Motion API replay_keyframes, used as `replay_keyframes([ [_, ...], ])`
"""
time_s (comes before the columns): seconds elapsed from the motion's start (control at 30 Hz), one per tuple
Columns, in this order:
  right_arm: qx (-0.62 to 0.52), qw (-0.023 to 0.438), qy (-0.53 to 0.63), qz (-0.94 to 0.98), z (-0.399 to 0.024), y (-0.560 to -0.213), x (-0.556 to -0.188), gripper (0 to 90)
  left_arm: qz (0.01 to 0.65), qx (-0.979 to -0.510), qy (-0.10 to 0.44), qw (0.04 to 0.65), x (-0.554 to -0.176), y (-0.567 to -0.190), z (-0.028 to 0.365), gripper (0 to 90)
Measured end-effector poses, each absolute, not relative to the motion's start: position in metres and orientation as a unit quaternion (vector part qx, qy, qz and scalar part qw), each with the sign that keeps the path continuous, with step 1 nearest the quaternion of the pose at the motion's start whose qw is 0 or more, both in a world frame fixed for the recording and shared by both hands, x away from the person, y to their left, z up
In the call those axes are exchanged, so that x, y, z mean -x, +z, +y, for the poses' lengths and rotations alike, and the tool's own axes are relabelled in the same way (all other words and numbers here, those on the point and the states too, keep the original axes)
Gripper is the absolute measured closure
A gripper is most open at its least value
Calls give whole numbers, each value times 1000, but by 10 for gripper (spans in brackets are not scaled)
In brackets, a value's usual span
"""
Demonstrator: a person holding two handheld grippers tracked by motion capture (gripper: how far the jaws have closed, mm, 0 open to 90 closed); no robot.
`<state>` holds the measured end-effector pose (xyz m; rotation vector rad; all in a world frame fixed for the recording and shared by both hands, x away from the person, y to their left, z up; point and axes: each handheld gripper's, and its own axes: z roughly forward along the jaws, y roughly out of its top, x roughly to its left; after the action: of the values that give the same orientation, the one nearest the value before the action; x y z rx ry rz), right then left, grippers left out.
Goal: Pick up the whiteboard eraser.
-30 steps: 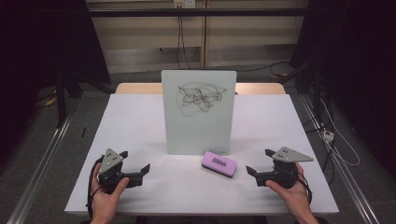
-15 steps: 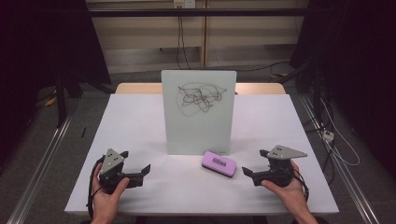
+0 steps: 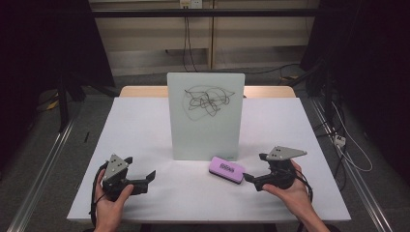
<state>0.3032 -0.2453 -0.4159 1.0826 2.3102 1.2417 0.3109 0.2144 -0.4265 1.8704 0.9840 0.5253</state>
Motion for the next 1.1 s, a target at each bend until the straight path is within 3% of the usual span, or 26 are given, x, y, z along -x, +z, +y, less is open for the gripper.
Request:
replay_keyframes([
  [0.57,-337,132,407,839,-215,-401,-328,101,397,-765,214,460,-314,-428,214,47],
  [1.1,-286,85,334,894,-185,-405,-349,219,397,-764,219,459,-311,-427,215,47],
])
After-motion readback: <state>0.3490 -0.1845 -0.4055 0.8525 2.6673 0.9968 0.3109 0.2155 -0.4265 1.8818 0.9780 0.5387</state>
